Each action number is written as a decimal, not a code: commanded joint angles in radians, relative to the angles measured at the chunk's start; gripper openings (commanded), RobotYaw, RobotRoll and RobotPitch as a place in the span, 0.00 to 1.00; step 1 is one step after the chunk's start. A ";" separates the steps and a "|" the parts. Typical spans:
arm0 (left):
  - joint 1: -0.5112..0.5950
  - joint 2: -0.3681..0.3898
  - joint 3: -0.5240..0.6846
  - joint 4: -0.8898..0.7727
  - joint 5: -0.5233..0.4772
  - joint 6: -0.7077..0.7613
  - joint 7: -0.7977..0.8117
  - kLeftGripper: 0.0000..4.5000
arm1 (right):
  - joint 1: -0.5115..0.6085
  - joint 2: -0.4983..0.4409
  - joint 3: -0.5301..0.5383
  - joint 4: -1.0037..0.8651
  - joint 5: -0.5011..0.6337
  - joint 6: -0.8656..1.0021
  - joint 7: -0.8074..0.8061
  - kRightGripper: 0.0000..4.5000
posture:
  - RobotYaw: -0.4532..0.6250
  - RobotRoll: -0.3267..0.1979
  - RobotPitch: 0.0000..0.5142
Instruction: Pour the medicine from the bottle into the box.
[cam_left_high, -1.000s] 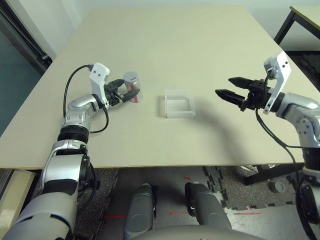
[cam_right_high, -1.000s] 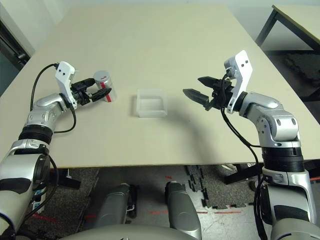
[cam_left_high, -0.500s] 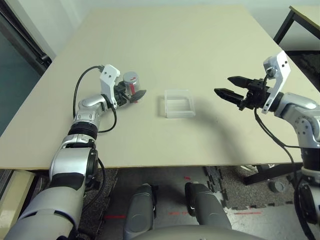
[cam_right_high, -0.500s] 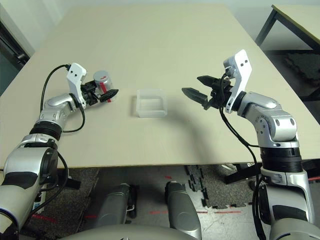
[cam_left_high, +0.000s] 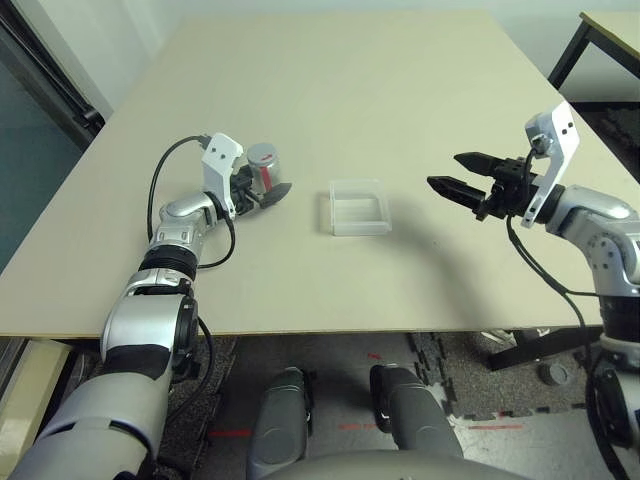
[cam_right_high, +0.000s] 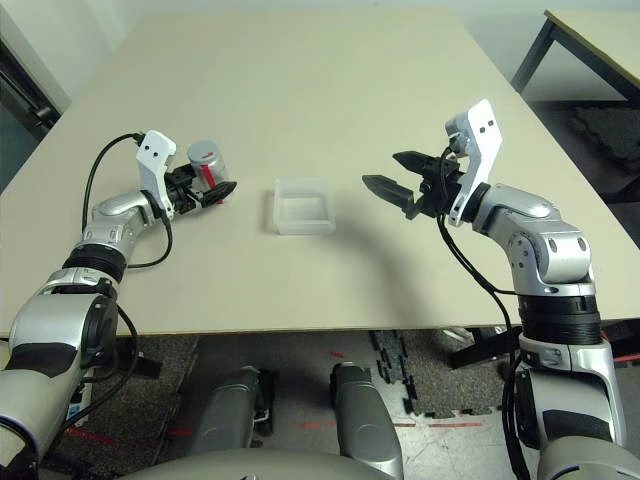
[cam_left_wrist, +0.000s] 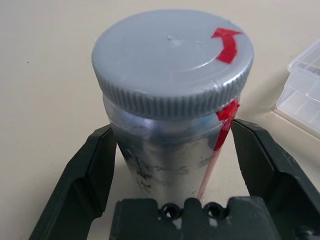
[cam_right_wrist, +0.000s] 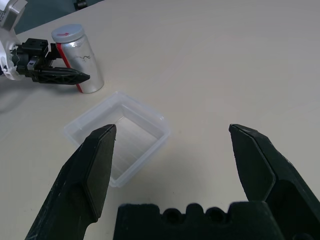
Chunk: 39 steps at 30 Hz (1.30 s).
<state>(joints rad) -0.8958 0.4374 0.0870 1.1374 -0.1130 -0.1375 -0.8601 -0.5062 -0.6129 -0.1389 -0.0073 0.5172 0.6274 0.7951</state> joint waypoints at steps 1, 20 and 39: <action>0.009 -0.003 -0.003 0.024 0.017 -0.011 0.007 0.78 | -0.009 0.000 -0.011 -0.003 0.007 -0.005 0.002 1.00 | 0.37 0.62 0.24; -0.051 0.020 -0.020 -0.089 -0.027 0.036 -0.243 0.61 | -0.027 -0.025 0.001 0.055 -0.012 -0.021 0.040 1.00 | 0.37 0.62 0.23; -0.108 -0.045 -0.093 -0.386 -0.093 0.278 -0.484 0.61 | -0.217 -0.004 0.126 0.152 -0.070 -0.074 0.217 1.00 | 0.39 0.62 0.20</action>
<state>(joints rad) -1.0158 0.3917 0.0111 0.7815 -0.1969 0.1196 -1.3292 -0.7156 -0.6139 -0.0248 0.1585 0.4498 0.5502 0.9968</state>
